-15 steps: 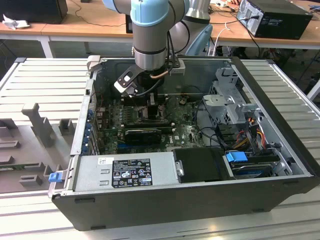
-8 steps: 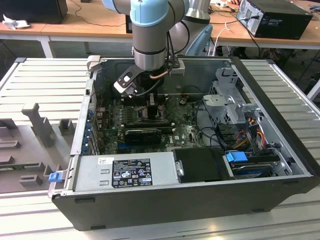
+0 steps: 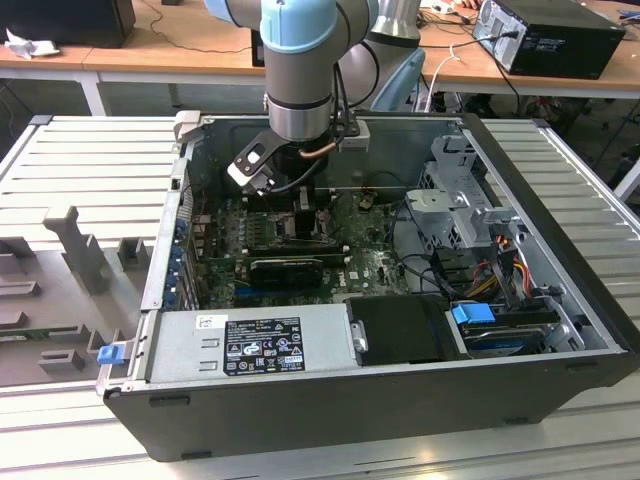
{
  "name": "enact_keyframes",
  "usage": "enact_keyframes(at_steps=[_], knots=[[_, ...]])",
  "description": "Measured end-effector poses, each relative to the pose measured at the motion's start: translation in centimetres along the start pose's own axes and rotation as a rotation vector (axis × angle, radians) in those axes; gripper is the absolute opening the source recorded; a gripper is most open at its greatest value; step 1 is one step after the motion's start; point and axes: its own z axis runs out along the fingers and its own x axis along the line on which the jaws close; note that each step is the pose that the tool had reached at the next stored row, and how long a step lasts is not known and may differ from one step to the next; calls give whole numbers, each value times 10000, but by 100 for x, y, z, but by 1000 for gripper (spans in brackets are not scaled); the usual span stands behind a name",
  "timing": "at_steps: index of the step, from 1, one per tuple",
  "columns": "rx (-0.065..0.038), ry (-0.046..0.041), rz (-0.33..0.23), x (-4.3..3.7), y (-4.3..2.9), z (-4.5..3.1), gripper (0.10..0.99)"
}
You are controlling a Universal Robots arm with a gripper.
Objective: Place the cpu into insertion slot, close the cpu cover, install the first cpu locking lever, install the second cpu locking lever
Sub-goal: 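Place the cpu into insertion slot, then close the cpu cover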
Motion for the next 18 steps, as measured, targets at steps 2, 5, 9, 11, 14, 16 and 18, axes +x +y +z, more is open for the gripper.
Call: enact_keyframes(at_steps=[2,5,9,11,14,16,18], knots=[[1,0,-1,0,2,-27,604],[1,0,-1,1,5,-80,588],[0,-1,-1,1,7,-120,161],[1,-2,-1,1,7,-130,106],[1,-1,-1,1,8,-148,106],[1,-2,-1,1,9,-157,106],[-1,-5,-2,2,10,-172,106]])
